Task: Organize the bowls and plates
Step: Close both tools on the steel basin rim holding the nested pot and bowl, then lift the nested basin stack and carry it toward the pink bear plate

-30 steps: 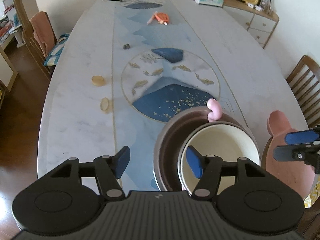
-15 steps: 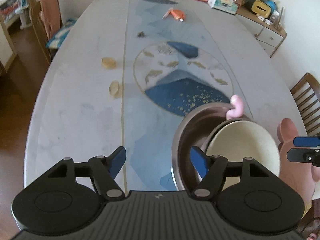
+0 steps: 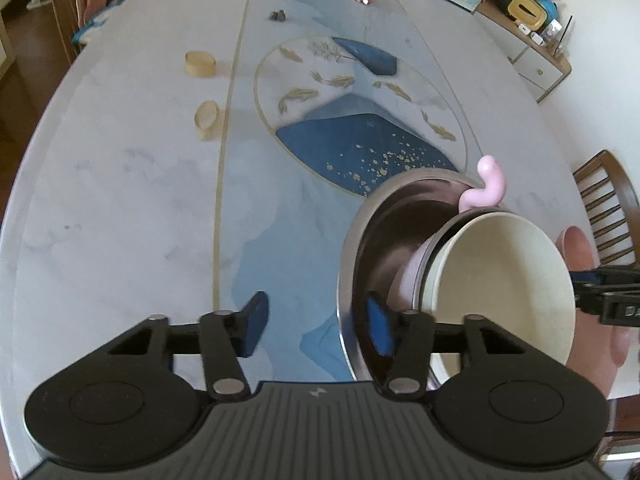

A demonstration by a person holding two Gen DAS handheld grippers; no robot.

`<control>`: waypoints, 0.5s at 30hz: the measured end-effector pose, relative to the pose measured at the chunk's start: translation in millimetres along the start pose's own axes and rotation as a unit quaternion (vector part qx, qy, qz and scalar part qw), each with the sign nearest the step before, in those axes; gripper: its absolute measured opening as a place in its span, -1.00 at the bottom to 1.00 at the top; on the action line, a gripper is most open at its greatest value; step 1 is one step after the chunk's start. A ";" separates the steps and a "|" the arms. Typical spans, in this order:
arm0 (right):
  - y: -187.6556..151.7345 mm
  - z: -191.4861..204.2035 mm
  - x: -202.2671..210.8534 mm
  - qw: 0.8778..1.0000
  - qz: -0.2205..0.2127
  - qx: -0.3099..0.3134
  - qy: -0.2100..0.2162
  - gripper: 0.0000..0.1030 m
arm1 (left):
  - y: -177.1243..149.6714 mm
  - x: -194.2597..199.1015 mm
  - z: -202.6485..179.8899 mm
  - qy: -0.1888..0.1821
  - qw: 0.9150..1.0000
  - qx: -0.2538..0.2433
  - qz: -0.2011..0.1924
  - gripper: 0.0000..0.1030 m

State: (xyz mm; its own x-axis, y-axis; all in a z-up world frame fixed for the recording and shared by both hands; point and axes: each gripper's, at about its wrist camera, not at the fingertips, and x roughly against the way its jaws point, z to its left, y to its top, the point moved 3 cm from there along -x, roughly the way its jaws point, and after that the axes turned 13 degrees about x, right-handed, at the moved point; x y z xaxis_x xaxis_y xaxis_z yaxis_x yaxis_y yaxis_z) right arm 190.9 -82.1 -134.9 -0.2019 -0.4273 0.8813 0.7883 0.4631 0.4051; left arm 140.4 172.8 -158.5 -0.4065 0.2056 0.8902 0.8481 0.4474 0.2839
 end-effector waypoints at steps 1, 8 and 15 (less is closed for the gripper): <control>0.3 -0.2 -2.1 1.000 0.003 -0.002 0.002 -0.38 | 0.6 -1.1 0.5 -0.003 1.000 0.003 0.004 -0.25; -0.8 0.3 -14.5 1.000 0.018 -0.018 0.011 -0.62 | 1.5 -3.3 -3.5 -0.018 1.000 0.006 0.016 -0.65; -2.2 2.1 -12.7 0.999 0.023 -0.037 -0.016 -0.78 | -1.2 0.0 -13.4 -0.010 1.000 -0.011 0.006 -0.81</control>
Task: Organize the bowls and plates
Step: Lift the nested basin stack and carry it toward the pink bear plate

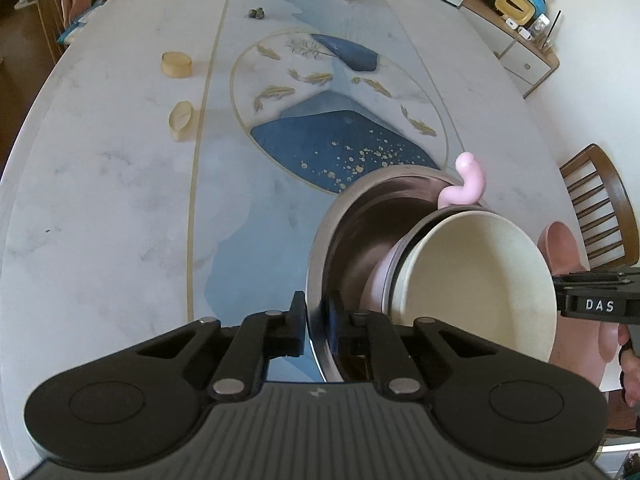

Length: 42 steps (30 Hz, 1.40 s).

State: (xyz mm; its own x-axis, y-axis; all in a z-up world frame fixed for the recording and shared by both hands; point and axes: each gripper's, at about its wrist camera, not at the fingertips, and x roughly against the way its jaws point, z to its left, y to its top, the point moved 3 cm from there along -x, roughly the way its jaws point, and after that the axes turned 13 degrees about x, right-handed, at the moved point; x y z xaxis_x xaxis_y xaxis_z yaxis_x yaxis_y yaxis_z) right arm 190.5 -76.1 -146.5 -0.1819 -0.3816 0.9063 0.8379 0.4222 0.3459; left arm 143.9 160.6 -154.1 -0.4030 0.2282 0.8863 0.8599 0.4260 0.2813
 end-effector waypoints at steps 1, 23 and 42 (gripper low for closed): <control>-0.2 1.2 0.6 1.000 -0.001 0.000 -0.003 -0.79 | -0.6 0.8 -0.4 0.002 1.000 0.000 -0.001 -0.82; 7.5 5.4 16.3 0.999 0.026 -0.046 -0.002 -0.80 | 7.2 22.3 -10.9 0.021 1.000 0.011 0.004 -0.83; -6.4 -18.4 93.8 0.996 0.018 -0.084 -0.030 -0.80 | 9.2 50.5 -89.8 0.015 0.998 -0.052 0.027 -0.81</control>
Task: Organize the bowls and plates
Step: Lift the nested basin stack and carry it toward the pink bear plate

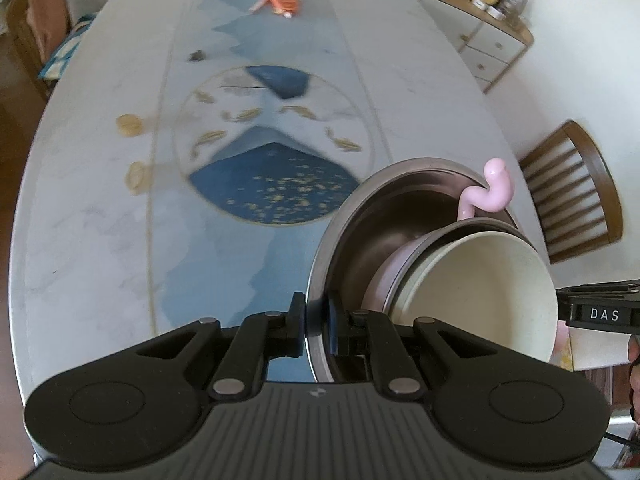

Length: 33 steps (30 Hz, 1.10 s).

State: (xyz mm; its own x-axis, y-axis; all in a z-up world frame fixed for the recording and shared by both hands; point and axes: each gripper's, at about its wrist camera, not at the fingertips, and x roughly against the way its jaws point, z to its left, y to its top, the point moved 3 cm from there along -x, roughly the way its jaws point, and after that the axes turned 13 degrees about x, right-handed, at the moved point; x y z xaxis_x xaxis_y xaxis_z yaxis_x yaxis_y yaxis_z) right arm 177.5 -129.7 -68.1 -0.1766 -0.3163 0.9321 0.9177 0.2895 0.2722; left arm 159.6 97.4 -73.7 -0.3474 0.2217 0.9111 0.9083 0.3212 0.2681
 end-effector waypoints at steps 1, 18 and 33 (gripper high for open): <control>-3.8 -4.8 3.5 1.000 -0.001 -0.007 -0.002 -0.80 | -1.1 -1.7 -7.2 -0.001 1.000 -0.009 0.003 -0.81; -81.1 -104.9 29.7 0.990 -0.004 -0.136 -0.046 -0.79 | -37.1 -62.2 -122.6 -0.023 0.990 -0.126 0.057 -0.79; -95.2 -123.8 6.0 0.986 0.017 -0.158 -0.043 -0.79 | -40.3 -93.4 -135.4 -0.009 0.987 -0.137 0.089 -0.78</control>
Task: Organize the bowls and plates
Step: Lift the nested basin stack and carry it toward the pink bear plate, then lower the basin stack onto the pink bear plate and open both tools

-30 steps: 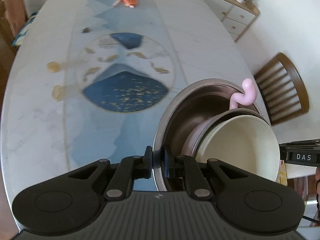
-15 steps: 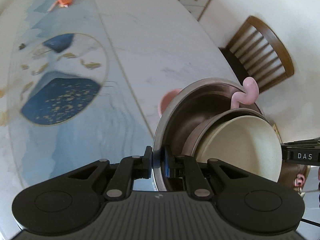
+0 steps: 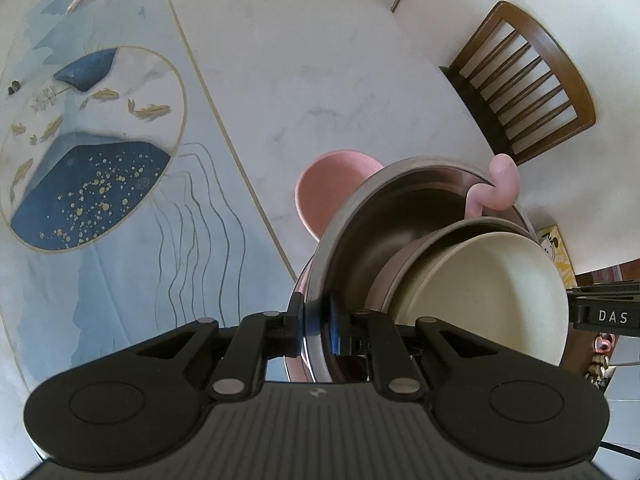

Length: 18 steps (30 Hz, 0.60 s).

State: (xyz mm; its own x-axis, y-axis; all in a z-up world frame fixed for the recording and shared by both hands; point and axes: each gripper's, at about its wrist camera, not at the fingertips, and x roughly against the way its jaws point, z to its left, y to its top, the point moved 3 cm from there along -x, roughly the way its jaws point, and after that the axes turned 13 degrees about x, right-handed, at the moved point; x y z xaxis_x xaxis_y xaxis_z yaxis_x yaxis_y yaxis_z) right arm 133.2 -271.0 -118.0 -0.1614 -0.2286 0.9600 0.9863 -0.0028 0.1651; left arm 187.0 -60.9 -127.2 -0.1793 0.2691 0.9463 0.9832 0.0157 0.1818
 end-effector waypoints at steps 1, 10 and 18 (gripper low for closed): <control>0.4 -0.3 -1.4 1.000 0.002 0.000 0.000 -0.79 | 0.2 -1.2 0.7 0.000 1.000 0.002 0.002 -0.78; 0.7 3.8 -8.7 1.000 0.004 0.005 -0.004 -0.74 | -1.4 -3.3 2.7 0.000 1.000 0.000 -0.005 -0.77; -0.9 10.2 -7.3 1.000 -0.016 0.012 -0.018 -0.58 | -7.4 1.4 2.0 -0.002 1.000 -0.013 -0.024 -0.77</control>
State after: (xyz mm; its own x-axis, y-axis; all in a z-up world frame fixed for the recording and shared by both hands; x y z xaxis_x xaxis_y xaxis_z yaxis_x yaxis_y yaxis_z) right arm 133.2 -259.4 -122.9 -0.1948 -0.1937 0.9615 0.9795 0.0138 0.2012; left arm 179.6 -58.7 -127.8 -0.2265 0.2730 0.9350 0.9722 0.0044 0.2342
